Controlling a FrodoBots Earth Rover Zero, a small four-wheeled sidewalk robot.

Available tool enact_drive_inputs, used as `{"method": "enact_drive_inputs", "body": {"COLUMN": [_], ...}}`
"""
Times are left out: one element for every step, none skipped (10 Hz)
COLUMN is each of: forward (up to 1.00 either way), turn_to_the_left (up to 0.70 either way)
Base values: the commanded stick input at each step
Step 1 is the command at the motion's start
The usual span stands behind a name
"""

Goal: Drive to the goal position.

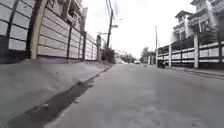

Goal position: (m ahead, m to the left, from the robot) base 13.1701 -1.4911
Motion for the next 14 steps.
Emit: {"method": "enact_drive_inputs", "body": {"forward": [1.00, 1.00, 1.00, 1.00, 1.00, 1.00, 1.00, 1.00, 1.00, 1.00, 1.00, 1.00, 1.00, 1.00], "turn_to_the_left": [0.04, 0.09, 0.14, 0.29, 0.08, 0.01, -0.02, -0.16, -0.33, -0.38, -0.39, -0.27, -0.02, 0.00]}}
